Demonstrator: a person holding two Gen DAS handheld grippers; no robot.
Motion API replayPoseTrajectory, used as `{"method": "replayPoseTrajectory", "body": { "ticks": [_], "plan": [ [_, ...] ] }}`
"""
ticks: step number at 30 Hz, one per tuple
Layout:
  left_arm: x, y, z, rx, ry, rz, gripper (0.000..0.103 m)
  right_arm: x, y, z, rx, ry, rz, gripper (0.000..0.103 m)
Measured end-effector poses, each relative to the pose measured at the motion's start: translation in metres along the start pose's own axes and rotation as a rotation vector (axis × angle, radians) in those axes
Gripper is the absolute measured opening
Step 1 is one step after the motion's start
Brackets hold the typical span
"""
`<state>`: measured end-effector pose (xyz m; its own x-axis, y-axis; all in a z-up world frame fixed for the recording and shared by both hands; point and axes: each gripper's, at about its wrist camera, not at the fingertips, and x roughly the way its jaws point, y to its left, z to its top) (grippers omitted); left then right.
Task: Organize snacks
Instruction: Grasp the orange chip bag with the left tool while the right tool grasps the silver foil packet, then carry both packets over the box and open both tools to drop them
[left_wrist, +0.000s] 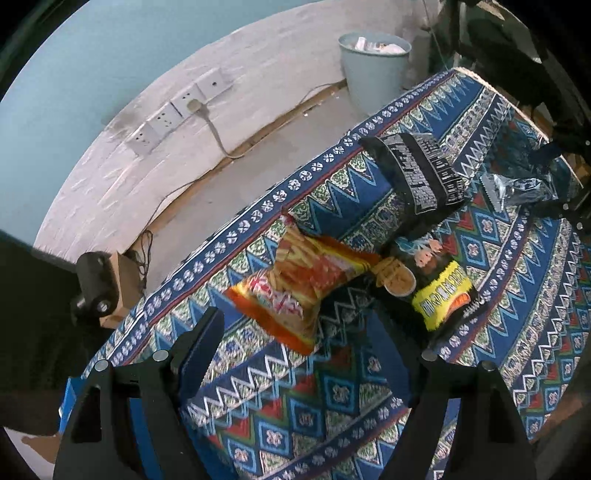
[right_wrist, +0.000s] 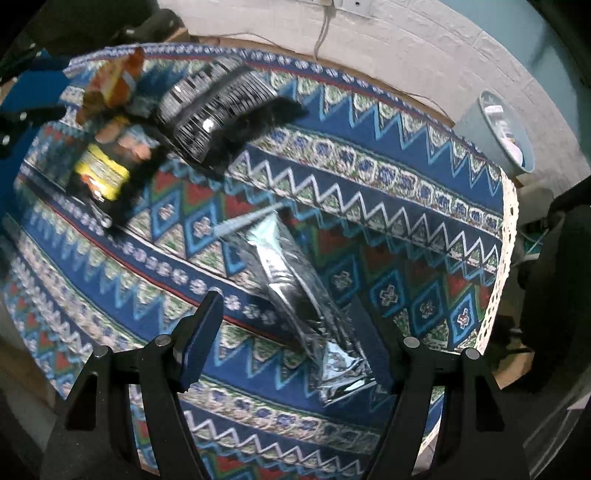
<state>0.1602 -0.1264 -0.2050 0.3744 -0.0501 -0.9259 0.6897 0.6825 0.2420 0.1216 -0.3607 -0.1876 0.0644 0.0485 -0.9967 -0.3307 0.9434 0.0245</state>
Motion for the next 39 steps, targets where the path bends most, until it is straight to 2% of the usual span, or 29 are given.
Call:
{"method": "replayPoseTrajectory", "body": {
  "ticks": [5,8,13,14,16,20,21,23,29,39],
  "plan": [
    [0.018,0.002,0.006,0.023,0.016,0.018,0.081,0.011,-0.008,0.0,0.004,0.016,0.008,0.072],
    [0.028,0.006,0.009,0.009,0.02,-0.004,0.081,0.016,-0.008,0.003,0.0,0.023,0.018,0.07],
    [0.044,0.006,0.017,0.01,0.044,0.002,0.081,0.028,-0.008,0.004,-0.008,0.055,0.022,0.05],
    [0.047,0.005,0.019,0.011,0.049,0.006,0.081,0.031,-0.007,0.004,-0.004,0.067,0.024,0.05],
    [0.049,0.003,0.021,0.013,0.05,0.011,0.081,0.03,-0.006,0.004,-0.011,0.054,0.016,0.041],
    [0.05,0.002,0.025,0.007,0.041,0.007,0.08,0.032,-0.006,0.005,0.004,0.046,0.012,0.033],
    [0.051,0.002,0.025,-0.001,0.042,0.007,0.077,0.033,-0.005,0.005,0.004,0.043,0.009,0.03],
    [0.053,0.002,0.023,-0.021,0.06,-0.009,0.048,0.033,-0.001,0.006,0.005,0.042,0.009,0.028],
    [0.049,0.002,0.015,-0.061,0.064,0.006,0.04,0.027,0.016,0.014,0.024,0.016,0.03,0.028],
    [0.013,0.006,0.0,-0.148,0.049,0.0,0.039,-0.003,0.045,0.034,0.045,-0.047,0.051,0.028]
  ]
}}
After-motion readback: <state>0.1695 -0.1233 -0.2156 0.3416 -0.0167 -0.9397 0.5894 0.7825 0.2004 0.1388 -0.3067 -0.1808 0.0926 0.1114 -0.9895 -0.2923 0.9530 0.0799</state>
